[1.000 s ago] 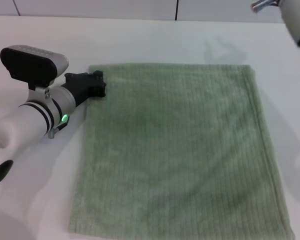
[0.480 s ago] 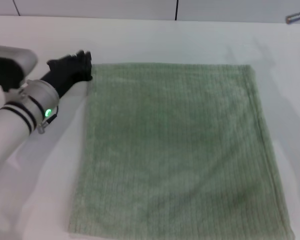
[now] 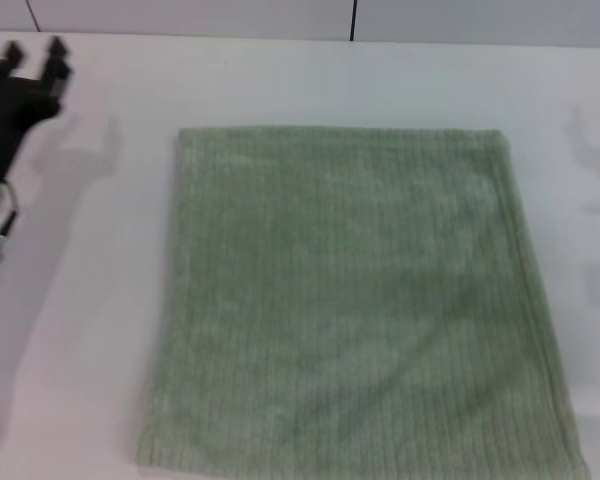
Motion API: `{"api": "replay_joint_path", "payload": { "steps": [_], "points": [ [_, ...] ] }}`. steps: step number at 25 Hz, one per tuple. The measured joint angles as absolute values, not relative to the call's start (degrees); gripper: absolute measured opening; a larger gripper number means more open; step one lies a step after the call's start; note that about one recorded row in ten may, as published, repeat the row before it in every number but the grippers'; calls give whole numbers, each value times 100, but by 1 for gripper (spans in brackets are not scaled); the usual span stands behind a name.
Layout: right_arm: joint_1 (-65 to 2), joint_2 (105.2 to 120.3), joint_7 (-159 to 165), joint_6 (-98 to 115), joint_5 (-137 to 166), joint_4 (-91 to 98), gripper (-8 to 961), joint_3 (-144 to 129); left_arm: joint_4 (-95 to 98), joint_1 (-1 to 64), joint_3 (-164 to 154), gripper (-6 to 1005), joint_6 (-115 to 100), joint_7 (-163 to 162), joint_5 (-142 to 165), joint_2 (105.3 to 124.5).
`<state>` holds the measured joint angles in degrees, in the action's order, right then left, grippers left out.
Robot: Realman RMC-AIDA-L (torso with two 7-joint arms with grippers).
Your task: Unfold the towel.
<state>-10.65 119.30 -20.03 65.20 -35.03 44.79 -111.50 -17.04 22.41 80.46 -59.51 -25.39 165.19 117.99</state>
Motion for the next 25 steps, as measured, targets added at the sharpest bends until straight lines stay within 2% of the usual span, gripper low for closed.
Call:
{"api": "replay_joint_path", "payload": {
  "steps": [8, 14, 25],
  "points": [
    [-1461, 11920, -1955, 7333, -4483, 3309, 739, -11102, -1647, 2072, 8826, 648, -6146, -1750, 16525, 11767],
    [-1897, 11937, -1478, 7352, -5192, 2383, 740, -11161, -1512, 2186, 9014, 713, -6117, -1497, 16507, 11801],
    [-2281, 11953, -1035, 7243, -5157, 1772, 740, -11220, -1426, 2272, 9010, 713, -6115, -1494, 16522, 11818]
  ]
}}
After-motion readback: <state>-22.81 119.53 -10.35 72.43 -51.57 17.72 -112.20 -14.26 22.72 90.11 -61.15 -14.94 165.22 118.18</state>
